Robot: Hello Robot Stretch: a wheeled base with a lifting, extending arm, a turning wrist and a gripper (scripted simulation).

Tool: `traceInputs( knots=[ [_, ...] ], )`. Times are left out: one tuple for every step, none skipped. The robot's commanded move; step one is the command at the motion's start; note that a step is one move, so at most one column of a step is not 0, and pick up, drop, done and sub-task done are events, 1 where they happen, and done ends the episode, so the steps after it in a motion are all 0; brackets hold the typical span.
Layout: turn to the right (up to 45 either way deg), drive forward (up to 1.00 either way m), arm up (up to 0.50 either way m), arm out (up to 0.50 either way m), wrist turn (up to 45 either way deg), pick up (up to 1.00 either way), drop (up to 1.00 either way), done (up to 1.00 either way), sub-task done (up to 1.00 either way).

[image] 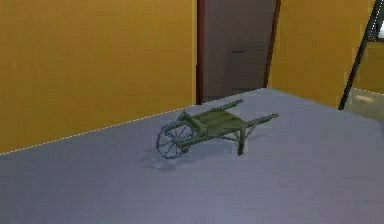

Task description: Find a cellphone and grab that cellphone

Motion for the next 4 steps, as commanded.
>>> traceInputs(
  knots=[
    [45.0,0.00,0.00,0.00,0.0,0.00,0.00,0.00,0.00],
    [18.0,0.00,0.00,0.00,0.0,0.00,0.00,0.00,0.00],
    [0.0,1.00,0.00,0.00,0.0,0.00,0.00,0.00,0.00],
    [6.0,0.00,0.00,0.00,0.0,0.00,0.00,0.00,0.00]
  ],
)
